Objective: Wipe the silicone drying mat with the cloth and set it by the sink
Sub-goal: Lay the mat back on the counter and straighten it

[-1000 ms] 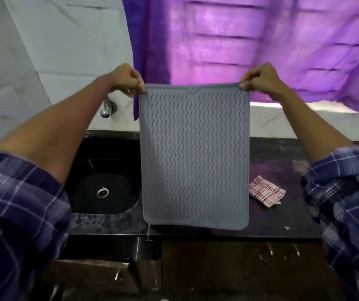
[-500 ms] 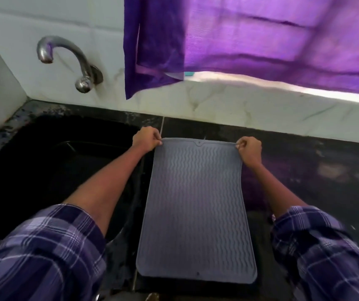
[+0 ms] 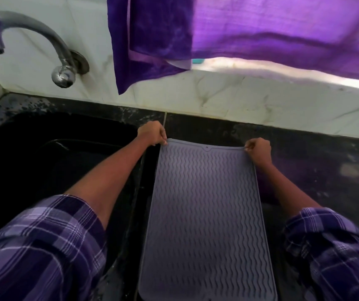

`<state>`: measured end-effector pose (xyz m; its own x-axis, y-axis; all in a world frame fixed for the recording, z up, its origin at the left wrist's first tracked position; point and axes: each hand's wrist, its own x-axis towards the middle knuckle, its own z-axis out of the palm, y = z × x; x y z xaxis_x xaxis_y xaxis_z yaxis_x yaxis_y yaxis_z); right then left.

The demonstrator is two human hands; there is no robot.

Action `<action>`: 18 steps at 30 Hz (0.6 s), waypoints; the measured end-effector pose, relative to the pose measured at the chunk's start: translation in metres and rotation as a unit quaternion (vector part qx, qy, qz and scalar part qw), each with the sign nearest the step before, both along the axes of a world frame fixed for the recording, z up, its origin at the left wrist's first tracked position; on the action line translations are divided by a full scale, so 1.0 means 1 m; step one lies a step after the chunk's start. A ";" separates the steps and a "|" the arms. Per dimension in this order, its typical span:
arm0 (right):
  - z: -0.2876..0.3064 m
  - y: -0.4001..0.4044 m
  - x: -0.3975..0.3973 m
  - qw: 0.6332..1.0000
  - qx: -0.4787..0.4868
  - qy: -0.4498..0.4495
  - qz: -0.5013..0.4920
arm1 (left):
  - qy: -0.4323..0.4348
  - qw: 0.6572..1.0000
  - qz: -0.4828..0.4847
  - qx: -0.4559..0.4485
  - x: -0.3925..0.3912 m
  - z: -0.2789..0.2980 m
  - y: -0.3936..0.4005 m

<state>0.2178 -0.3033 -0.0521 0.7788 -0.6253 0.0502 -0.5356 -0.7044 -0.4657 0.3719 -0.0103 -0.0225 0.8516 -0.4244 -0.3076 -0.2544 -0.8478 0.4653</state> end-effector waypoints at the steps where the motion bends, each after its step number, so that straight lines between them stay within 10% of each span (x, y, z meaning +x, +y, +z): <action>1: 0.000 -0.001 0.002 1.000 0.001 0.004 -0.002 | 0.002 1.000 -0.001 0.002 0.002 -0.001 -0.002; 18: -0.001 0.003 0.012 1.000 -0.020 -0.006 -0.009 | -0.049 0.999 0.003 -0.003 0.008 -0.013 -0.008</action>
